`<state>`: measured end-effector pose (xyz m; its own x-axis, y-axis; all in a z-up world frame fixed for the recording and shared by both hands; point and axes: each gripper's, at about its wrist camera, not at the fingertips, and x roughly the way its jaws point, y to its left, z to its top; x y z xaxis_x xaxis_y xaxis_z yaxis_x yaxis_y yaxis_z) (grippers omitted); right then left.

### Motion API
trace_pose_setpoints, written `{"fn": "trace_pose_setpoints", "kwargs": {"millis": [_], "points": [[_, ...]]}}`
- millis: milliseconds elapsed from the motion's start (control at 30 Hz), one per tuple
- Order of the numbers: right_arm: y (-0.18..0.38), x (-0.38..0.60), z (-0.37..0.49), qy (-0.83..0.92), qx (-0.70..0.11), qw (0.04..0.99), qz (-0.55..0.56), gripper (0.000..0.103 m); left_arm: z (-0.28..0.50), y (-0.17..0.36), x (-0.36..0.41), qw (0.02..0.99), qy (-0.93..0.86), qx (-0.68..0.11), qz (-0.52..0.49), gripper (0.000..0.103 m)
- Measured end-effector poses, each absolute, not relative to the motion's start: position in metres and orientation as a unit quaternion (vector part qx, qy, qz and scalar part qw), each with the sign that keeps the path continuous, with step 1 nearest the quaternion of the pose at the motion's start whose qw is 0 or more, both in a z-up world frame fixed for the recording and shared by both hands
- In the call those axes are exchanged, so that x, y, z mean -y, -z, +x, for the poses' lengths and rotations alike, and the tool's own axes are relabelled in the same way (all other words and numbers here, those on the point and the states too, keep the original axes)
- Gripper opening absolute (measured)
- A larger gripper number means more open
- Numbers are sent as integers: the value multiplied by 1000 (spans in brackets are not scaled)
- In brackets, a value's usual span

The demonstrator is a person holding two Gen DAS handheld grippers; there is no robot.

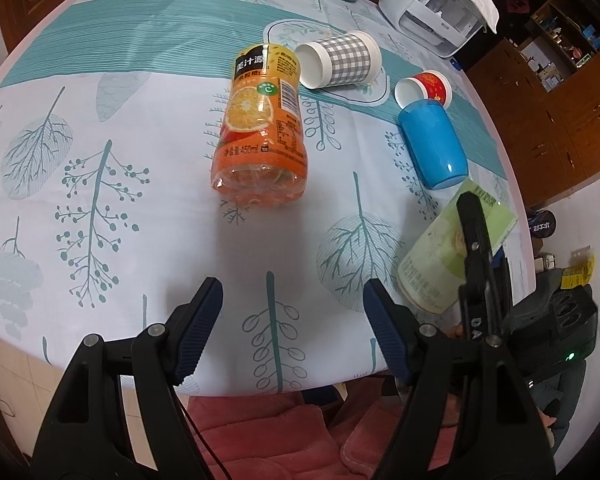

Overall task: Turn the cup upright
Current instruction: 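Rotate the pale green cup upright with the right tool and lower it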

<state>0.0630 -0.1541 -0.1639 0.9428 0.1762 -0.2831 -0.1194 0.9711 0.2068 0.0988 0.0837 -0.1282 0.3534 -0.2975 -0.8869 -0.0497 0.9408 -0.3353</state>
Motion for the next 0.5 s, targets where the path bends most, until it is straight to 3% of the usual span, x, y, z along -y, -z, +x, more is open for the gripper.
{"fn": "trace_pose_setpoints", "kwargs": {"millis": [500], "points": [[152, 155, 44, -83, -141, 982, 96, 57, 91, 123, -75, 814, 82, -557, -145, 70]]}}
